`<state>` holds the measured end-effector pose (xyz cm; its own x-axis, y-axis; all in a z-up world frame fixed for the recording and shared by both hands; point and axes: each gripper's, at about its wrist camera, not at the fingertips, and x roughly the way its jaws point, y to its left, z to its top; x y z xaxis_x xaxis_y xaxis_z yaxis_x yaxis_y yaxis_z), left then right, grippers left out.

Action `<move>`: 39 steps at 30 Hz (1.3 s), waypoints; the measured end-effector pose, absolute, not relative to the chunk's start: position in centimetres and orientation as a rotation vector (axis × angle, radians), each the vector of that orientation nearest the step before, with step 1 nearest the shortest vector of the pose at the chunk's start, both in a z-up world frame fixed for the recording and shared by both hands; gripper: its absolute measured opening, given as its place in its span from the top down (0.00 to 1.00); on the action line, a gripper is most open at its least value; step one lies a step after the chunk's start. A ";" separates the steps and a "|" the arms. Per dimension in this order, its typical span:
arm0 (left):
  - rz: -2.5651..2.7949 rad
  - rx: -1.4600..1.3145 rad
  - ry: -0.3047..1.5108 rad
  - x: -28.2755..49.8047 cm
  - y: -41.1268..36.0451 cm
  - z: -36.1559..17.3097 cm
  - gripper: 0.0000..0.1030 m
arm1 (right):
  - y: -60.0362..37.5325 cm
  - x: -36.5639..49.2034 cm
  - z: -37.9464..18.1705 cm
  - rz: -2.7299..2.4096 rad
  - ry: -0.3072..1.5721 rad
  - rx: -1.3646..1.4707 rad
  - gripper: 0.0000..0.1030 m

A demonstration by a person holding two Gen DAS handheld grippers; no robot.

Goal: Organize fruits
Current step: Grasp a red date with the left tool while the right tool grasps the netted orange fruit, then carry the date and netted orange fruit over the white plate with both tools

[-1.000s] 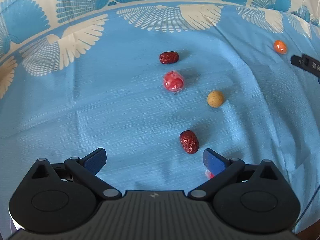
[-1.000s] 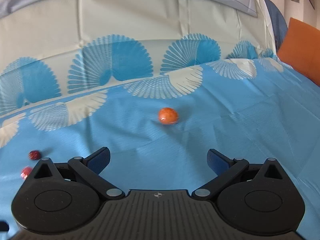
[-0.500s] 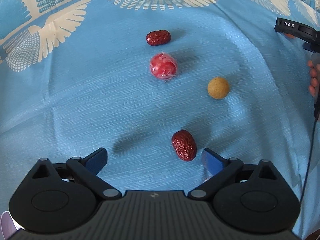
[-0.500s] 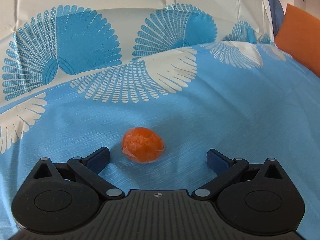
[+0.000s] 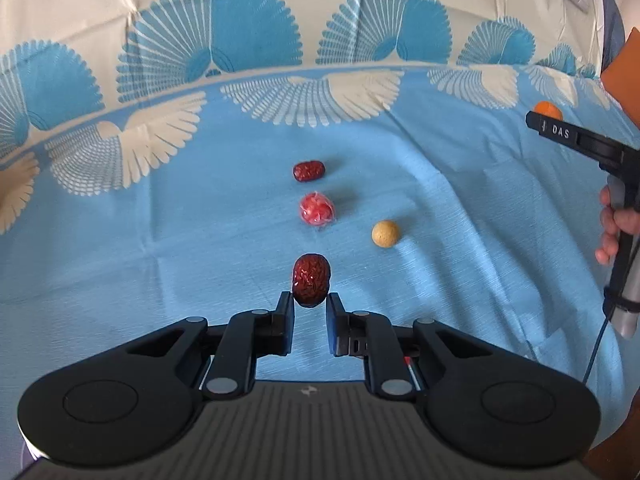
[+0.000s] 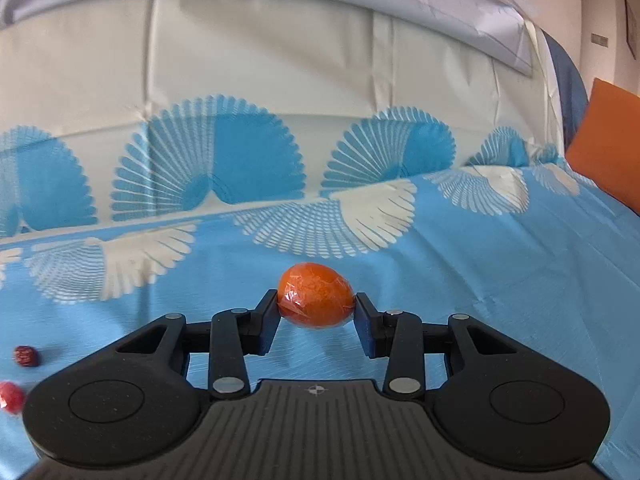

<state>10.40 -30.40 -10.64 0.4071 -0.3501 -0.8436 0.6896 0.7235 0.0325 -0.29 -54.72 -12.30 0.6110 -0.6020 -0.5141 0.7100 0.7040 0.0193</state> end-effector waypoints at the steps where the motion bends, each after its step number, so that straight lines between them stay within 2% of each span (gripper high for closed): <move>1: -0.680 0.401 0.923 9.8 -29.6 -9.5 0.83 | -53.1 -1.1 -11.1 -0.738 0.490 0.225 0.60; 9: -0.639 0.340 0.852 4.5 -21.1 -1.0 0.83 | -41.4 -7.9 -3.4 -0.563 0.415 0.255 0.59; 10: -0.631 0.331 0.846 3.7 -19.9 -0.2 0.87 | -40.0 -8.6 -2.7 -0.546 0.409 0.255 0.59; 14: -0.598 0.294 0.803 1.0 -15.1 2.3 0.87 | -33.3 -11.6 -0.5 -0.475 0.385 0.240 0.59; 18: -0.611 0.295 0.826 2.3 -13.4 -0.3 0.87 | -29.1 -11.0 -1.6 -0.393 0.469 0.252 0.59; 21: -0.564 0.275 0.949 4.5 -12.0 -3.7 0.87 | -27.6 -10.3 -3.5 -0.397 0.551 0.272 0.59; 25: -0.576 0.304 0.976 4.5 -10.9 -5.0 0.86 | -27.0 -11.4 -5.0 -0.400 0.594 0.324 0.59; 26: -0.599 0.321 0.978 4.3 -11.2 -5.2 0.85 | -27.1 -11.5 -5.3 -0.398 0.601 0.326 0.59; 27: -0.634 0.335 0.987 4.2 -11.7 -5.5 0.74 | -27.2 -11.7 -5.5 -0.400 0.610 0.332 0.59; 28: -0.671 0.348 0.993 4.1 -12.5 -5.9 0.53 | -27.5 -11.8 -5.7 -0.403 0.614 0.341 0.59; 30: -0.756 0.432 0.988 3.7 -14.9 -7.0 0.29 | -28.1 -11.8 -6.1 -0.415 0.622 0.360 0.59; 35: -0.968 0.949 0.927 2.6 -20.7 -13.0 0.29 | -29.8 -12.4 -6.8 -0.435 0.618 0.413 0.59; 38: -1.008 1.105 1.014 3.4 -21.9 -16.6 0.32 | -30.6 -12.5 -7.4 -0.444 0.615 0.443 0.59; 39: -1.019 1.143 1.037 3.6 -22.0 -17.5 0.36 | -30.9 -12.6 -7.7 -0.448 0.616 0.457 0.59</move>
